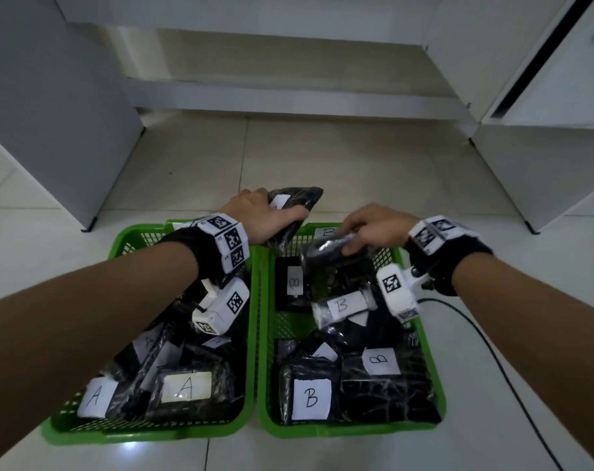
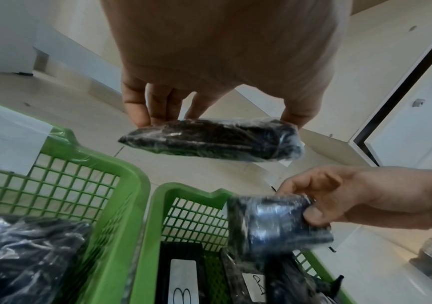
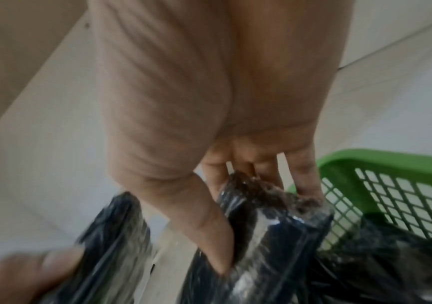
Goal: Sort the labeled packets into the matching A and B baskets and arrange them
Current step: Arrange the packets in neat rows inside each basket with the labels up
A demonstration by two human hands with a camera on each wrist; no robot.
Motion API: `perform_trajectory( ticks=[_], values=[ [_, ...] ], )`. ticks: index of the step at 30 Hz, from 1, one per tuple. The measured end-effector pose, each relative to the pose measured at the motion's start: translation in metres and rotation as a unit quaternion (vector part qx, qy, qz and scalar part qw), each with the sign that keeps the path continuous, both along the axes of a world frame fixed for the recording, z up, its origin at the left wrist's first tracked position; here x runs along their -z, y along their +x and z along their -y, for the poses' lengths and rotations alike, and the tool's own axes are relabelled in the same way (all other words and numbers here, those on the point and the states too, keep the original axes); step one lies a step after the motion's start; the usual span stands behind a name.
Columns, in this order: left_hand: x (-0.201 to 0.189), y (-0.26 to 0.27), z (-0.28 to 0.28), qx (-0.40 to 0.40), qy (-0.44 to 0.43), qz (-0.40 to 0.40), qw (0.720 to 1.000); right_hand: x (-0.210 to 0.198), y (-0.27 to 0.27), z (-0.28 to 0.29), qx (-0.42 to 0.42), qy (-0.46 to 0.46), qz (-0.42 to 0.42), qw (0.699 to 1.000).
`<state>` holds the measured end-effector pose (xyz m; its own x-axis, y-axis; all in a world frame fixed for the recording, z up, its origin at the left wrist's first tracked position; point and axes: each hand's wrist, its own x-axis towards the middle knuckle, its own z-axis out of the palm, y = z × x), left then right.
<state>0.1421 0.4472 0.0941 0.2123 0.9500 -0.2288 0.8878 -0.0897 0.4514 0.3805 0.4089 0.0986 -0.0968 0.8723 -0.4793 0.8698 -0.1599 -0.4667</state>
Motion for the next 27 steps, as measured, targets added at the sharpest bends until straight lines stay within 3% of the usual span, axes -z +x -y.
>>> perform_trajectory(
  ticks=[5,10,19,23,27],
  values=[
    [0.0,0.011,0.004,0.019,-0.017,-0.007,1.0,0.004,0.025,0.009,0.13,0.058,-0.002,0.99],
    [0.001,0.019,0.006,0.035,-0.022,-0.014,0.999,0.014,0.032,0.023,0.1,0.028,0.144,0.984],
    [0.005,0.027,0.012,0.027,-0.037,-0.018,0.999,0.015,0.03,0.033,0.125,-0.108,0.028,0.986],
    [0.007,0.031,0.018,0.007,-0.056,0.023,0.998,0.016,0.028,0.046,0.114,-0.196,0.012,0.974],
    [0.008,0.032,0.02,0.024,-0.051,0.042,0.998,0.014,0.032,0.057,0.122,-0.205,0.02,0.971]
  ],
)
